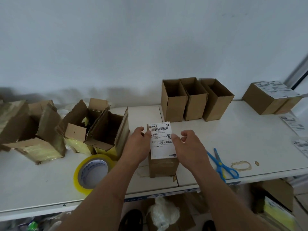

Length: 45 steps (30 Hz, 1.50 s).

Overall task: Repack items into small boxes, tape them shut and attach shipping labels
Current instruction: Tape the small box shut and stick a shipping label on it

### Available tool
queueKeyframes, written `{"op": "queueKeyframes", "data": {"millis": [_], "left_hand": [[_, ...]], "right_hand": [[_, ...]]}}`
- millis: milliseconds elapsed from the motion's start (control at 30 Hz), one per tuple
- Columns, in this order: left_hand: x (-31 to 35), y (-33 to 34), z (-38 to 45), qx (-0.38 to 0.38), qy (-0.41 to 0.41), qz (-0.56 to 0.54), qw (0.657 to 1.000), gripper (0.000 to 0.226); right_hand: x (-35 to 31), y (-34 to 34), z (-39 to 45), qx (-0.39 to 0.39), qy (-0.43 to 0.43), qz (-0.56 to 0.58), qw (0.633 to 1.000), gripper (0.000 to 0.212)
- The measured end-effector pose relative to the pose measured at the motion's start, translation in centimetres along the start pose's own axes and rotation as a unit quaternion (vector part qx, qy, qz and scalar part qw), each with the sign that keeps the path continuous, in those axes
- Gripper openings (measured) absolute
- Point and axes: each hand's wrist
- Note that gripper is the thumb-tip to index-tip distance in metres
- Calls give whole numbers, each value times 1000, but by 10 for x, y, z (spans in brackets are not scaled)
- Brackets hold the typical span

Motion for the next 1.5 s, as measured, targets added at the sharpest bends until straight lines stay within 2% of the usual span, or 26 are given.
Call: {"op": "queueKeyframes", "data": {"millis": [167, 300, 500, 667, 800, 867, 933, 1100, 1233, 1333, 1500], "left_hand": [[-7, 8, -25, 22, -48, -74, 996, 37], [-15, 24, -37, 26, -52, -97, 994, 35], [-26, 38, -39, 39, -18, -93, 995, 35], [-32, 42, -34, 47, -19, -85, 995, 34], [-35, 48, -30, 55, -25, -77, 995, 43], [-34, 48, -31, 53, -28, -84, 995, 44], [-33, 47, -33, 55, -32, -94, 994, 43], [-31, 52, -40, 78, -73, -181, 978, 43], [-31, 56, -38, 85, -98, -223, 966, 45], [-28, 53, -42, 82, -97, -248, 960, 44], [-25, 53, -42, 87, -99, -248, 960, 46]], "right_hand": [[-18, 17, 20, -43, -1, -46, 998, 72], [-18, 29, 25, -78, 14, -61, 995, 69], [-12, 34, 27, -87, -5, -48, 995, 57], [-14, 30, 38, -118, 21, -67, 991, 69], [-34, 29, 52, -51, -4, -130, 990, 91], [-48, 33, 56, -24, -42, -176, 983, 89], [-56, 39, 58, -35, -66, -212, 974, 86], [-46, 54, 59, -29, -76, -254, 964, 83], [-50, 51, 60, -42, -69, -247, 966, 83], [-48, 43, 53, -20, -64, -226, 972, 85], [-22, 44, 30, -33, -40, -168, 984, 83]]}}
Point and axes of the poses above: each hand's wrist, its own z-axis towards the middle knuckle, its own y-axis out of the palm, x = y × z, and after that the axes turned 1 degree about x, right-handed
